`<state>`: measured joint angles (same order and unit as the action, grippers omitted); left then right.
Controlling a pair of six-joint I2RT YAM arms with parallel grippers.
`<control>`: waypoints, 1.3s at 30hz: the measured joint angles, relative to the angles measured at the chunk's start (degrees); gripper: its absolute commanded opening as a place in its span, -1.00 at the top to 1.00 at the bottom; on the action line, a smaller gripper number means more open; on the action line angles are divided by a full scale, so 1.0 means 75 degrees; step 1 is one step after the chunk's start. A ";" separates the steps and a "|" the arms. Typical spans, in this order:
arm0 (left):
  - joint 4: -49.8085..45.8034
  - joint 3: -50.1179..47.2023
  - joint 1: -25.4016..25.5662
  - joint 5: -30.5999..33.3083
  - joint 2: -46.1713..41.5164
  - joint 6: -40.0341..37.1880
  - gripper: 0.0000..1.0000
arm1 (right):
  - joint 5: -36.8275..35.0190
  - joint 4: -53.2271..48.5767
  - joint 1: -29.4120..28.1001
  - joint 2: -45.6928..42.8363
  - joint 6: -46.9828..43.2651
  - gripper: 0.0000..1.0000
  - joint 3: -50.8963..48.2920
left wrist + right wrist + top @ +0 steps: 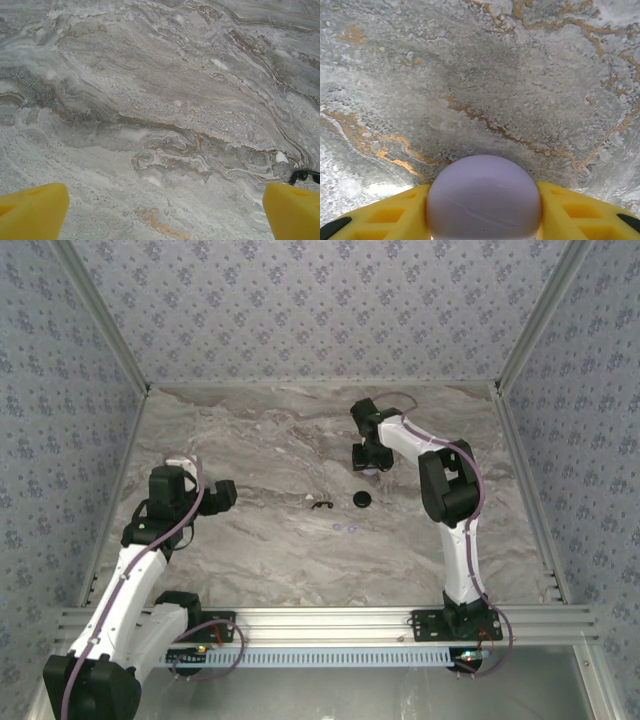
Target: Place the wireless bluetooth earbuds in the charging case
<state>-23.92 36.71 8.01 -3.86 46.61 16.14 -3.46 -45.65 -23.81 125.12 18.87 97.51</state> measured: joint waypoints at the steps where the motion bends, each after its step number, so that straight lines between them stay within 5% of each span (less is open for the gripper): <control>1: -0.0003 0.0000 0.0000 0.0000 0.0000 0.0000 -0.99 | 0.0023 -0.0009 -0.0032 0.0009 0.0000 0.01 0.0038; 21: -0.0003 0.0000 0.0000 -0.0012 0.0111 0.0003 -0.98 | 0.0265 -0.0606 -0.1233 0.1157 -0.0119 -0.05 0.1848; 30: -0.0026 0.0026 0.0000 -0.0137 0.0286 0.0189 -0.98 | 0.0271 -0.0723 -0.1262 0.1218 -0.0259 -0.44 0.1935; 39: 0.0070 0.0831 0.0044 -0.1084 0.1964 0.1192 -0.98 | 0.0825 -0.0256 -0.1137 0.0364 -0.0254 -0.50 0.1003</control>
<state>-23.40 42.94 8.34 -11.99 61.34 25.08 2.72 -47.57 -32.34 127.85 16.97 105.03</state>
